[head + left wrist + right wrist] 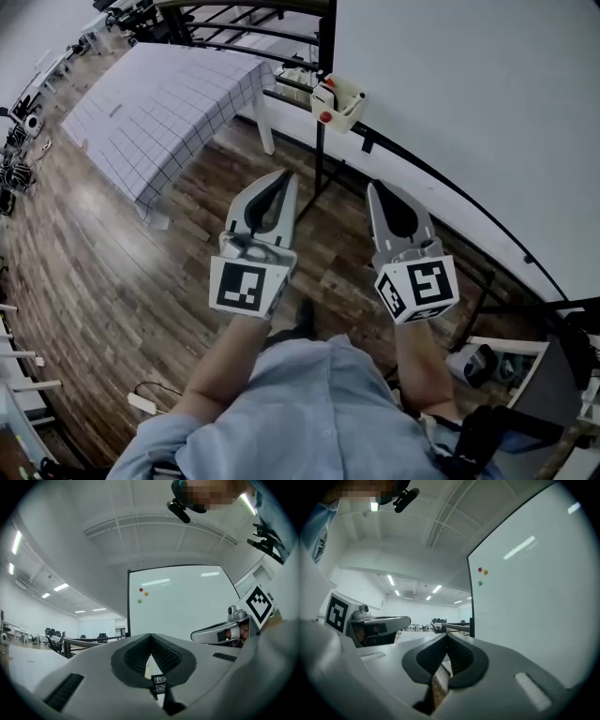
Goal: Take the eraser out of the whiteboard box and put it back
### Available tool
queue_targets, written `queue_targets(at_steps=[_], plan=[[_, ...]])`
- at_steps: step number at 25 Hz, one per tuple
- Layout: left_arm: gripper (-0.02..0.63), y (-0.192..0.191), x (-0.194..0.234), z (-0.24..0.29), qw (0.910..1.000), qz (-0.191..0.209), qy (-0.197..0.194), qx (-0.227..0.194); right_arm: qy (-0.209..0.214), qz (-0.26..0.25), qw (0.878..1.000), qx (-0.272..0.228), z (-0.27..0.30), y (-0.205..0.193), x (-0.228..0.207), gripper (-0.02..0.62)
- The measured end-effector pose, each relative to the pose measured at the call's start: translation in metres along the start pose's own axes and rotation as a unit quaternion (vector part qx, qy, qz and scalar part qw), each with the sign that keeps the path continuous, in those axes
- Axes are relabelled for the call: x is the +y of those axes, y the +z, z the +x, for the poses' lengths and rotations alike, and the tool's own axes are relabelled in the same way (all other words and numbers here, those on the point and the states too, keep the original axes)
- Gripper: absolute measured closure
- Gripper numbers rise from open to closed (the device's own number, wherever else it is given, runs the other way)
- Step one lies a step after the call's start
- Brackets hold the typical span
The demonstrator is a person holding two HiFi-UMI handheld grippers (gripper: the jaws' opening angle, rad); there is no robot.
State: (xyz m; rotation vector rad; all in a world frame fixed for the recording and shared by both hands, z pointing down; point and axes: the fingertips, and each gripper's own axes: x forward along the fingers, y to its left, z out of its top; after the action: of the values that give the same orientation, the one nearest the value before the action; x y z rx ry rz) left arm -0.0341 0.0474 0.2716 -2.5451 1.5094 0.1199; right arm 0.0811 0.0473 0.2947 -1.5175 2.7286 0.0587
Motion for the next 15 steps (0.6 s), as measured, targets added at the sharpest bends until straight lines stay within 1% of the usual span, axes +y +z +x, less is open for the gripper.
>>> queue_targets(at_steps=[6, 12, 15], plan=[[0.607, -0.007, 0.045, 0.036, 0.9999, -0.003, -0.011, -0.008, -0.010, -0.007, 1.000, 0.000, 0.058, 0.001, -0.008, 0.601], [0.607, -0.010, 0.063, 0.062, 0.9994, -0.007, -0.021, -0.028, -0.022, -0.013, 1.000, 0.011, 0.085, -0.004, -0.022, 0.601], [0.607, -0.022, 0.067, 0.074, 0.9995, -0.016, -0.024, -0.011, -0.024, -0.010, 1.000, 0.018, 0.097, -0.008, -0.030, 0.601]])
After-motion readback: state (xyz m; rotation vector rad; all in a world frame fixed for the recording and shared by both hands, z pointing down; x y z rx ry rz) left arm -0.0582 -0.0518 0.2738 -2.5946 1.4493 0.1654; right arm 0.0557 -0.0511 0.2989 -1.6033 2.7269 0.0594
